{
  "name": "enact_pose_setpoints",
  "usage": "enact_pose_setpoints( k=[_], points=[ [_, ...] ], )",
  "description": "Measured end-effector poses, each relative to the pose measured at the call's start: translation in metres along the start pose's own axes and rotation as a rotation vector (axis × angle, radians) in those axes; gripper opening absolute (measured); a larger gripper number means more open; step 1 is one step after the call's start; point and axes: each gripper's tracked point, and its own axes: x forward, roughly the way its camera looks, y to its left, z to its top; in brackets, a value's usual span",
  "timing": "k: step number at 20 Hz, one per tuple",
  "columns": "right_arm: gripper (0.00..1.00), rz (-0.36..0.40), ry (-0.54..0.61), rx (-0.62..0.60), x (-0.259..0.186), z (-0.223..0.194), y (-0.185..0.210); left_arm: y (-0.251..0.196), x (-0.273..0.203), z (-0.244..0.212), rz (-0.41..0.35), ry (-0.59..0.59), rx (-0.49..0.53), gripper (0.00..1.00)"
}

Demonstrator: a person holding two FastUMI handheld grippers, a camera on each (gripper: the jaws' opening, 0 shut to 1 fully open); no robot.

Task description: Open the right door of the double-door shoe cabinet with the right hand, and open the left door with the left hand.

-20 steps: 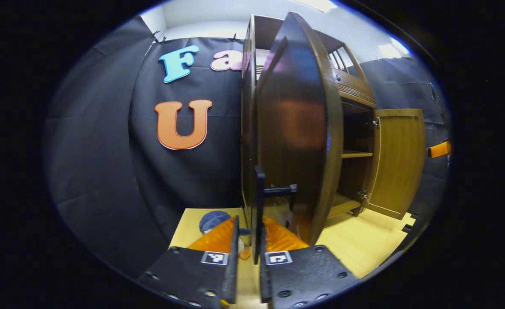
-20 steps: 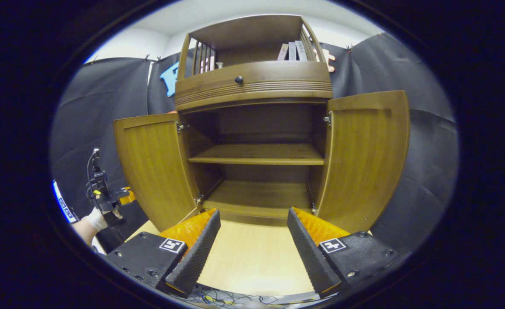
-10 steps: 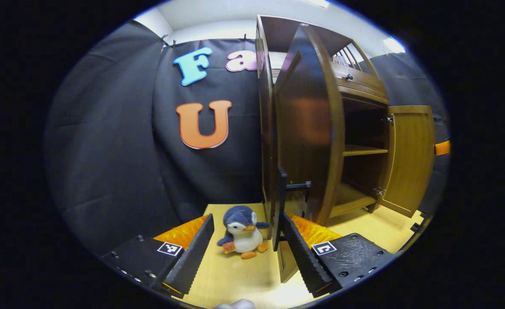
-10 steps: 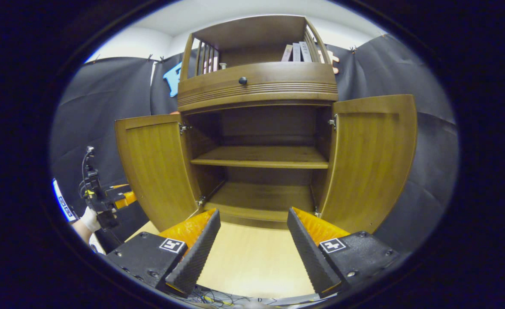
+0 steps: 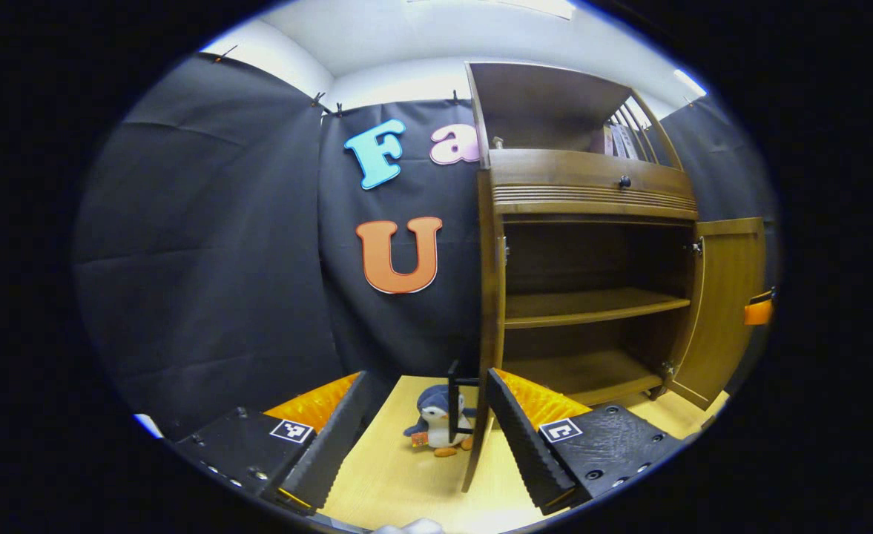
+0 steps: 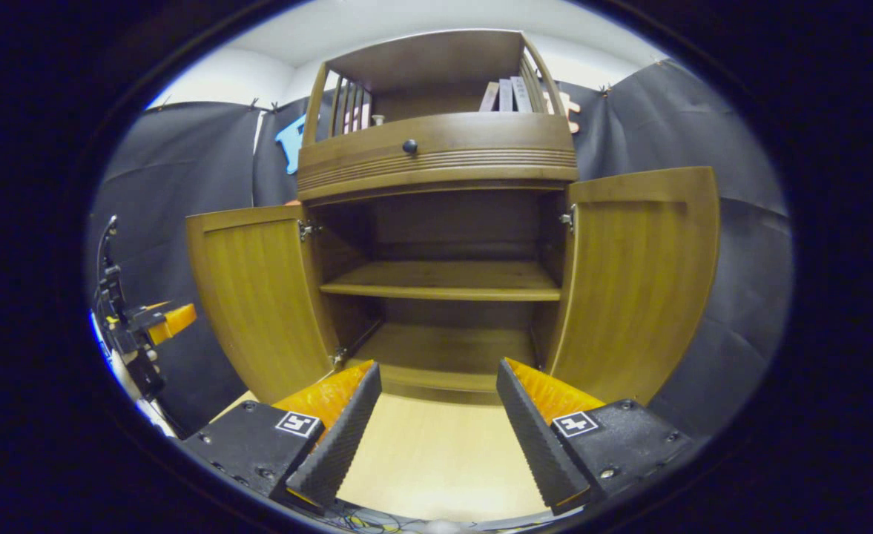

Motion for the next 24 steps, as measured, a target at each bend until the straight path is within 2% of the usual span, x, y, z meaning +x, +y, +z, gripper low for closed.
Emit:
enact_pose_setpoints(
  k=[3,6,7,8,13,15,16,20,22,24],
  points=[
    [1.00,-0.013,-0.032,0.005,-0.004,0.010,-0.004,-0.034,-0.006,0.018,-0.022,-0.003,0.017,0.95],
    [0.99,-0.038,-0.057,0.001,-0.009,0.017,-0.014,-0.089,-0.013,0.023,-0.104,-0.003,0.015,0.95],
    [0.99,-0.046,-0.060,0.003,-0.010,0.017,-0.016,-0.109,-0.013,0.024,-0.132,-0.007,0.013,0.85],
    [0.99,-0.050,-0.060,0.006,-0.011,0.016,-0.018,-0.122,-0.014,0.023,-0.154,-0.004,0.016,0.94],
    [0.99,-0.081,-0.068,0.021,-0.022,0.013,-0.029,-0.177,-0.021,0.021,-0.245,0.009,0.012,0.96],
    [0.99,-0.094,-0.075,0.031,-0.026,0.014,-0.034,-0.184,-0.021,0.020,-0.255,0.016,0.011,1.00],
    [0.99,-0.100,-0.078,0.033,-0.028,0.014,-0.037,-0.187,-0.022,0.021,-0.261,0.017,0.009,0.96],
    [1.00,-0.118,-0.084,0.043,-0.031,0.015,-0.048,-0.188,-0.025,0.026,-0.259,0.004,0.009,0.96],
    [0.99,-0.122,-0.084,0.048,-0.031,0.016,-0.050,-0.187,-0.027,0.028,-0.252,0.005,0.008,0.92],
    [0.99,-0.120,-0.089,0.049,-0.032,0.018,-0.052,-0.184,-0.029,0.029,-0.250,0.006,-0.001,0.96]
  ],
)
